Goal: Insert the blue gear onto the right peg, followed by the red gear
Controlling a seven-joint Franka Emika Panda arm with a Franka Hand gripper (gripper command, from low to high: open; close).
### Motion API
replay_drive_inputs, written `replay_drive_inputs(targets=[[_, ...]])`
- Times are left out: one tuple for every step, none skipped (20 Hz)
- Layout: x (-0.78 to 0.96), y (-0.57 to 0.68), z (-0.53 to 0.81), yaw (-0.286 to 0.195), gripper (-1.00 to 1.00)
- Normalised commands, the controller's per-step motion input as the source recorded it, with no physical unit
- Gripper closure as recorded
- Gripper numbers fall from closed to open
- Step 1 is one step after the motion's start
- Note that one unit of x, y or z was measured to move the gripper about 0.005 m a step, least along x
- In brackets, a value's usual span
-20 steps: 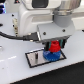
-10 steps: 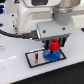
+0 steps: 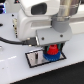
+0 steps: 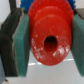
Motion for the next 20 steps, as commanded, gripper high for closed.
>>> replay_drive_inputs(targets=[[0.19,-0.01,-0.12,0.000,1.00],[0.25,0.01,-0.17,0.000,1.00],[0.21,0.01,-0.08,0.000,1.00],[0.19,0.05,0.03,0.000,1.00],[0.15,0.06,-0.02,0.000,1.00],[0.13,0.03,0.00,0.000,1.00],[0.11,0.02,0.02,0.000,1.00],[0.08,0.08,0.08,0.000,-1.00],[-0.01,0.06,0.39,0.000,-1.00],[0.01,0.02,0.07,0.000,-1.00],[0.06,0.11,-0.01,0.000,1.00],[0.02,0.11,0.45,0.000,-1.00],[0.04,0.02,0.31,0.000,-1.00],[-0.02,0.07,0.25,0.000,-1.00],[0.10,0.03,0.23,0.000,-1.00],[0.05,0.00,0.35,0.000,-1.00],[0.01,0.05,0.57,0.000,-1.00],[0.01,0.14,0.64,0.000,-1.00],[0.02,0.09,0.68,0.000,-1.00],[0.00,0.08,0.65,0.000,-1.00]])
